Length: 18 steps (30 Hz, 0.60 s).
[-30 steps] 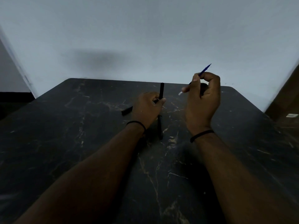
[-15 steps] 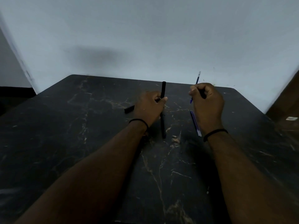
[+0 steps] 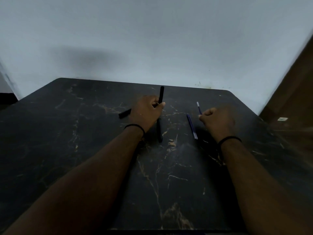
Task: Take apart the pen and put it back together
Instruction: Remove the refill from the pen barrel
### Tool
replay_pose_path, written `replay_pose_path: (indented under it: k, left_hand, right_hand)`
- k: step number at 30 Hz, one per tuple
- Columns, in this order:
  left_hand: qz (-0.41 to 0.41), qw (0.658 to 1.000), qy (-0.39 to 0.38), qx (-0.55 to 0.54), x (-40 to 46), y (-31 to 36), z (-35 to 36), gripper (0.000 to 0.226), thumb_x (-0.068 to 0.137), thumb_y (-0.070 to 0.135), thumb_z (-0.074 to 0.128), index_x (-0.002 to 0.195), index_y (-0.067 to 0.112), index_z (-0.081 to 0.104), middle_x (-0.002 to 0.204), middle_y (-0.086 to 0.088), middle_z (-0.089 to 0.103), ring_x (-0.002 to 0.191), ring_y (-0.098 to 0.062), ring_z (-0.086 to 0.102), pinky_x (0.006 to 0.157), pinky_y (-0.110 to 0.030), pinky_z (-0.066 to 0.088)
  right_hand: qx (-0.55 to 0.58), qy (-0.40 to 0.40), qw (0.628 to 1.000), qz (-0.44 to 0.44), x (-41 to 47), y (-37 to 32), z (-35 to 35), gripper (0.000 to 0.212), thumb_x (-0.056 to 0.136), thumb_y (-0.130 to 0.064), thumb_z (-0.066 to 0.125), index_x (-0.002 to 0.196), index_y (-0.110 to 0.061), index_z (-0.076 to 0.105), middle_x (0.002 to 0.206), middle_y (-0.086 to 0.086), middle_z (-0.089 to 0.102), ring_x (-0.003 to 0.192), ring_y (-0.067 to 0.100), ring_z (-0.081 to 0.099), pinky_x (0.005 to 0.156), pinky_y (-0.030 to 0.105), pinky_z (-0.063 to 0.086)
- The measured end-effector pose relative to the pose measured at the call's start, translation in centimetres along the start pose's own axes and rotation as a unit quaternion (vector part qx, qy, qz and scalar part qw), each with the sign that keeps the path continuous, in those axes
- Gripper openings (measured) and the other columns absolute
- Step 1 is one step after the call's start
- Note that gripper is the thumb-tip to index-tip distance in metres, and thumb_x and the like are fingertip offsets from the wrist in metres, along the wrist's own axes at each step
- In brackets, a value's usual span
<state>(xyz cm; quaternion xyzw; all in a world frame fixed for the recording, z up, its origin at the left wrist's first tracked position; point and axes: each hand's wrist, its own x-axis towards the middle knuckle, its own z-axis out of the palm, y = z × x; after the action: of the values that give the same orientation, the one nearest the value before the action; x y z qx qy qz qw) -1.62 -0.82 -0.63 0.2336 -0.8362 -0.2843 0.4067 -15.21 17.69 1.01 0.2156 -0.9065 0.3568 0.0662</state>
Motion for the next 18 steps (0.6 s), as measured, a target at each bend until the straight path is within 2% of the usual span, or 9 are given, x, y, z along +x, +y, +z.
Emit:
replay_pose_path:
  k: [2, 4, 8, 10, 13, 15, 18]
  left_hand:
    - [0.001, 1.000, 0.001, -0.005, 0.0, -0.1, 0.1, 0.017, 0.087, 0.036, 0.068, 0.078, 0.022, 0.067, 0.068, 0.009, 0.062, 0.064, -0.009, 0.058, 0.061, -0.028, 0.050]
    - [0.004, 1.000, 0.006, -0.008, 0.0, -0.2, 0.1, 0.017, 0.087, 0.034, 0.068, 0.073, 0.026, 0.063, 0.062, 0.014, 0.057, 0.059, -0.003, 0.054, 0.057, -0.023, 0.044]
    - [-0.005, 1.000, 0.006, -0.010, 0.1, -0.2, 0.2, 0.026, 0.087, 0.034, 0.069, 0.065, 0.031, 0.056, 0.058, 0.014, 0.056, 0.053, 0.000, 0.052, 0.051, -0.018, 0.037]
    - [-0.005, 1.000, 0.005, -0.008, 0.1, -0.2, 0.3, 0.023, 0.086, 0.033, 0.069, 0.066, 0.029, 0.058, 0.058, 0.013, 0.056, 0.053, -0.001, 0.052, 0.052, -0.020, 0.039]
    - [0.002, 1.000, 0.005, -0.012, 0.0, -0.1, 0.3, 0.017, 0.086, 0.032, 0.070, 0.073, 0.024, 0.064, 0.062, 0.011, 0.059, 0.059, -0.006, 0.056, 0.058, -0.025, 0.046]
    - [0.005, 1.000, 0.005, -0.012, -0.1, -0.2, 0.3, 0.017, 0.086, 0.031, 0.070, 0.077, 0.016, 0.068, 0.068, 0.004, 0.065, 0.065, -0.013, 0.061, 0.061, -0.031, 0.052]
    - [0.013, 1.000, 0.004, -0.009, -0.1, -0.1, 0.2, 0.019, 0.086, 0.030, 0.070, 0.082, 0.012, 0.072, 0.073, -0.003, 0.069, 0.069, -0.019, 0.064, 0.066, -0.037, 0.056]
  right_hand:
    - [-0.053, -0.029, 0.998, 0.002, 0.0, 0.2, 0.0, 0.024, 0.086, -0.031, 0.070, 0.065, -0.020, 0.065, 0.088, 0.007, 0.072, 0.089, 0.027, 0.067, 0.072, 0.025, 0.042]
    - [-0.115, -0.066, 0.991, -0.014, 0.0, 0.2, 0.2, 0.022, 0.090, -0.030, 0.065, 0.086, -0.012, 0.075, 0.101, 0.011, 0.071, 0.097, 0.030, 0.066, 0.076, 0.028, 0.049]
    - [-0.144, -0.087, 0.986, -0.017, 0.4, 0.9, 0.4, 0.027, 0.088, -0.032, 0.066, 0.092, -0.006, 0.073, 0.104, 0.012, 0.069, 0.097, 0.031, 0.065, 0.071, 0.029, 0.044]
    - [-0.144, -0.080, 0.986, -0.005, 0.4, 1.1, 0.4, 0.023, 0.086, -0.030, 0.068, 0.088, -0.008, 0.070, 0.100, 0.012, 0.068, 0.095, 0.032, 0.065, 0.069, 0.028, 0.042]
    - [-0.161, -0.086, 0.983, 0.004, 0.4, 0.9, 0.3, 0.025, 0.080, -0.029, 0.071, 0.071, -0.010, 0.059, 0.086, 0.010, 0.061, 0.077, 0.028, 0.059, 0.065, 0.028, 0.041]
    - [-0.164, -0.083, 0.983, -0.003, 0.3, 0.6, 0.4, 0.025, 0.078, -0.027, 0.071, 0.066, -0.009, 0.058, 0.077, 0.008, 0.056, 0.070, 0.027, 0.053, 0.062, 0.026, 0.039]
    - [-0.159, -0.070, 0.985, -0.004, 0.0, 0.5, 0.4, 0.025, 0.076, -0.023, 0.071, 0.063, -0.009, 0.055, 0.069, 0.008, 0.053, 0.073, 0.031, 0.060, 0.060, 0.026, 0.038]
